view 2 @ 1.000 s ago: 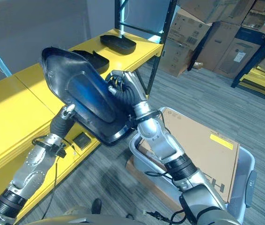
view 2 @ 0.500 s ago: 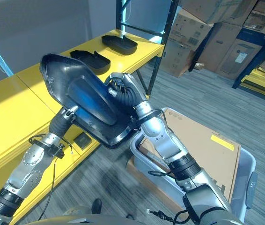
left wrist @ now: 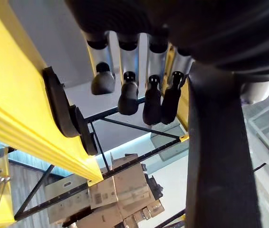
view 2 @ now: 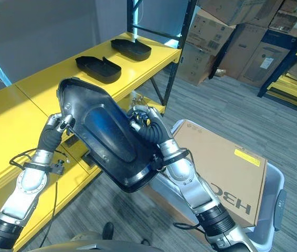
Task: Move parts from the plastic box to the shelf.
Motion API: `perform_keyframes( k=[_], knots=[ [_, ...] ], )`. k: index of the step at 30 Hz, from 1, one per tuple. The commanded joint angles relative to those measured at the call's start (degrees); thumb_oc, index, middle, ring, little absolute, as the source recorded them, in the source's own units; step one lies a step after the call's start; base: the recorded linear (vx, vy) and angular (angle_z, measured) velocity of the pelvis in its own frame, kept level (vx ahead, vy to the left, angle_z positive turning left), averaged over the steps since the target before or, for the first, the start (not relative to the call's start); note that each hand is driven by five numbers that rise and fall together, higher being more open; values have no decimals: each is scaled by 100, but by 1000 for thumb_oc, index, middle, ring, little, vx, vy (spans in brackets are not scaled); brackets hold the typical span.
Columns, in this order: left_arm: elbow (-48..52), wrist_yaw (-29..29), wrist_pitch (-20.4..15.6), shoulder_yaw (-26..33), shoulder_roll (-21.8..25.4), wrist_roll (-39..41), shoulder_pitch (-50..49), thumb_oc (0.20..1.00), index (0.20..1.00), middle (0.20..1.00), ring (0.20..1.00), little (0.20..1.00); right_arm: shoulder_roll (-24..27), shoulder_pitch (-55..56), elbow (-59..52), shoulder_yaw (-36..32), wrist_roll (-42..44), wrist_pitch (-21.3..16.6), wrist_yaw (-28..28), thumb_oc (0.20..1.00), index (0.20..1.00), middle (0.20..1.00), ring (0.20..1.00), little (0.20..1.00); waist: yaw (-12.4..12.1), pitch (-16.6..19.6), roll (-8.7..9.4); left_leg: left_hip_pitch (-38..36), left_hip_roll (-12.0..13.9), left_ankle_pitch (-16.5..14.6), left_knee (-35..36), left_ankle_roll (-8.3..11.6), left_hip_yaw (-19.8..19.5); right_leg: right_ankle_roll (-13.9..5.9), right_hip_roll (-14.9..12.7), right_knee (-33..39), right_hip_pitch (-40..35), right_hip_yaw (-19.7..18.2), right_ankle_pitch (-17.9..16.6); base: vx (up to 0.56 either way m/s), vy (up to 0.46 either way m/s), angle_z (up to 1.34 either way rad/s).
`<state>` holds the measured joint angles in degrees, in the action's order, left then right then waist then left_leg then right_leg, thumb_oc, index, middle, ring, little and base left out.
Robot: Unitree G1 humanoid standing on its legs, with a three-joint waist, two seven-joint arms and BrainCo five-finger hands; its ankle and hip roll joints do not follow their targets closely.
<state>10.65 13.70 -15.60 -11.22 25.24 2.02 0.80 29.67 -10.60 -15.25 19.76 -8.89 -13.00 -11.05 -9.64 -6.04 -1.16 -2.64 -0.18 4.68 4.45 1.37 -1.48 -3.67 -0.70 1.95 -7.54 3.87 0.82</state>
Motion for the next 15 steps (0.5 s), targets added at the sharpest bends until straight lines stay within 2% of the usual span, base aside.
perform_keyframes(
  k=[1,4,5,6,8,9,10,12,13,14,15],
  knots=[
    [-138,590,-326,614,272,30,-23,200,200,200,200,200,-166,-541,-715,100,325,-975,-175,200,200,200,200,200,-249,237,144,-235,586,-1003,-602,404,269,-529,-75,-1110,473,-73,1132,-35,-51,-6],
    [-54,550,-397,648,293,97,-121,200,200,200,200,200,-224,-639,-670,150,439,-1002,-152,200,200,200,200,200,-308,217,155,-167,592,-960,-564,406,178,-518,-63,-1094,484,-19,1132,-48,-29,5],
    [-36,488,-427,577,341,144,-47,200,200,200,200,200,-228,-793,-638,183,493,-1019,-164,200,200,200,200,200,-367,76,173,35,590,-932,-611,439,105,-510,-91,-1158,535,88,1209,-188,-33,41],
    [-35,384,-472,447,367,260,111,200,200,200,200,200,-181,-932,-561,177,553,-1020,-164,200,200,200,200,200,-327,-24,215,402,582,-910,-764,447,161,-490,-219,-1301,658,375,1282,-209,-31,111],
    [-16,266,-521,324,348,423,233,200,200,200,200,200,-128,-978,-492,155,578,-983,-179,200,200,200,200,200,-268,-13,221,608,684,-856,-849,421,659,-490,-372,-1344,693,810,1274,-79,8,185],
    [-17,264,-520,325,348,425,238,200,200,200,200,200,-126,-983,-489,154,578,-984,-180,200,200,200,200,200,-254,7,220,646,684,-834,-848,418,642,-489,-368,-1329,717,827,1250,0,43,196],
    [-15,203,-567,279,352,501,288,200,200,200,200,200,-109,-976,-474,128,576,-980,-188,200,200,200,200,200,-246,8,211,660,768,-818,-857,420,1021,-507,-434,-1317,671,1048,1257,3,54,171],
    [-33,121,-612,216,351,645,382,200,200,200,200,200,-98,-960,-452,65,553,-962,-211,200,200,200,200,200,-230,67,185,711,893,-691,-806,419,1534,-517,-499,-1192,604,1401,1170,21,74,150],
    [-33,121,-612,216,351,645,383,200,200,200,200,200,-98,-960,-452,65,553,-962,-212,200,200,200,200,200,-226,73,184,718,894,-688,-805,419,1531,-516,-497,-1187,607,1404,1166,108,115,158],
    [-86,58,-645,164,340,746,399,200,200,200,200,200,-131,-908,-433,6,529,-951,-226,200,200,200,200,200,-244,125,153,620,934,-622,-635,429,1839,-564,-551,-1046,459,1683,1122,133,126,141],
    [-100,66,-640,157,351,747,419,200,200,200,200,200,-154,-895,-418,-18,510,-944,-236,200,200,200,200,200,-275,143,155,609,911,-585,-592,441,1871,-584,-576,-972,391,1771,1089,178,181,117]
  ],
)
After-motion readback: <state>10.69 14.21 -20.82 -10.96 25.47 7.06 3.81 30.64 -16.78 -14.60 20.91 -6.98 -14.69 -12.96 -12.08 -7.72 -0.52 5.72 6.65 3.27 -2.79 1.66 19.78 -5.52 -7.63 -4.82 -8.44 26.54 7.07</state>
